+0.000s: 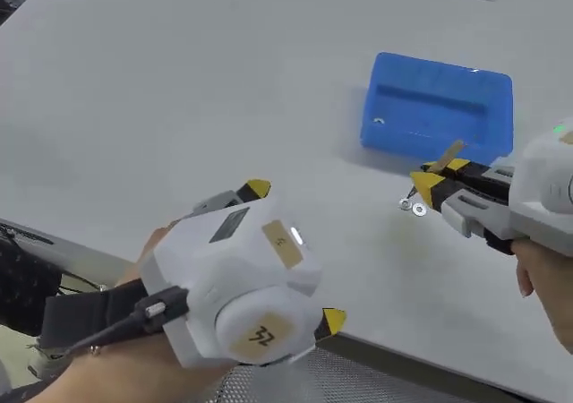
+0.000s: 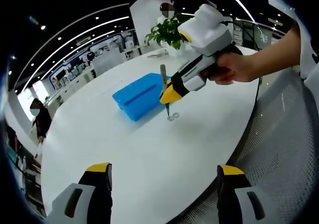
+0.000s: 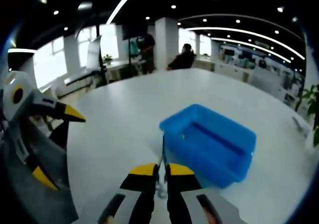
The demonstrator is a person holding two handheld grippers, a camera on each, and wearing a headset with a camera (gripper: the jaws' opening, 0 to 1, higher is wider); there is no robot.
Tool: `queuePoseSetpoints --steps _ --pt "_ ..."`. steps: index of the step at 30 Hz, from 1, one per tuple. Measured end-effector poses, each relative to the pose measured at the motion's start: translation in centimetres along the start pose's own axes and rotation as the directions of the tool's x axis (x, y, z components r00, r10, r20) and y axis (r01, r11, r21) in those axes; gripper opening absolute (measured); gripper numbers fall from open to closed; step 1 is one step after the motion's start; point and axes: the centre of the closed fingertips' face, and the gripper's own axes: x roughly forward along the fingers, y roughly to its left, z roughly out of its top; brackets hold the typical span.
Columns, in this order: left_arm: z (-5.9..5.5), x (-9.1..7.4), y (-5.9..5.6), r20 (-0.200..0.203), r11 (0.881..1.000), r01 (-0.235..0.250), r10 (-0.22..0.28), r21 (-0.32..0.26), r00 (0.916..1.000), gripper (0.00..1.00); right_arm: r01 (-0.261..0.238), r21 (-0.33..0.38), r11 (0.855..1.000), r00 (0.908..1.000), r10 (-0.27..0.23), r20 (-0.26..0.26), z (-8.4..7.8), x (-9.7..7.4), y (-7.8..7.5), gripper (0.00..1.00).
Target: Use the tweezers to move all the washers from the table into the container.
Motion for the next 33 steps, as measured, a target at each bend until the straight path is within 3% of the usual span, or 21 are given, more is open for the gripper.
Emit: queuePoseSetpoints --steps 6,8,9,11,13,17,26,29,33 --pt "-0.1 0.2 0.1 -0.006 1.000 -0.012 0.012 -0.011 0.9999 0.92 0.003 -0.010 1.000 1.0000 -0.003 -0.009 -0.3 -0.1 0.1 0.04" --pt "-0.1 0.6 0.8 -0.007 0.996 -0.078 0.077 -0.033 0.9970 0.95 0.003 -0.015 1.000 1.0000 -0.003 -0.003 -0.5 -0.1 0.1 0.04" --pt "-0.2 0.7 1.7 -0.017 0.990 -0.139 0.139 -0.013 0.9901 0.94 0.005 -0.017 1.000 1.0000 -0.005 -0.001 -0.5 -0.1 0.2 0.04" --pt "-0.3 0.6 2.5 -0.017 0.980 -0.189 0.190 0.056 0.9816 0.87 0.007 -0.021 1.000 1.0000 -0.007 0.004 -0.5 -0.1 0.2 0.04" --pt "-0.4 0.7 2.0 -0.020 0.985 -0.168 0.169 0.042 0.9854 0.75 0.014 -0.023 1.000 0.9999 -0.014 0.008 -0.4 0.0 0.1 0.04" --pt "-0.4 0.9 1.7 -0.024 0.991 -0.136 0.136 0.000 0.9904 0.85 0.018 -0.017 1.000 0.9997 -0.017 0.014 -0.3 0.1 0.2 0.04" --pt "-0.9 1.1 1.5 -0.047 0.992 -0.125 0.126 0.019 0.9909 0.83 0.027 -0.007 1.000 0.9994 -0.027 0.023 -0.3 0.2 0.0 0.04" --pt "-2.3 1.5 1.3 -0.122 0.995 -0.103 0.103 0.007 0.9872 0.85 0.031 -0.010 0.999 0.9991 -0.030 0.028 -0.3 0.1 0.1 0.04" --pt "-3.1 1.7 1.1 -0.167 0.996 -0.093 0.092 0.000 0.9817 0.84 0.037 -0.009 0.999 0.9988 -0.037 0.034 -0.3 0.1 0.0 0.04"
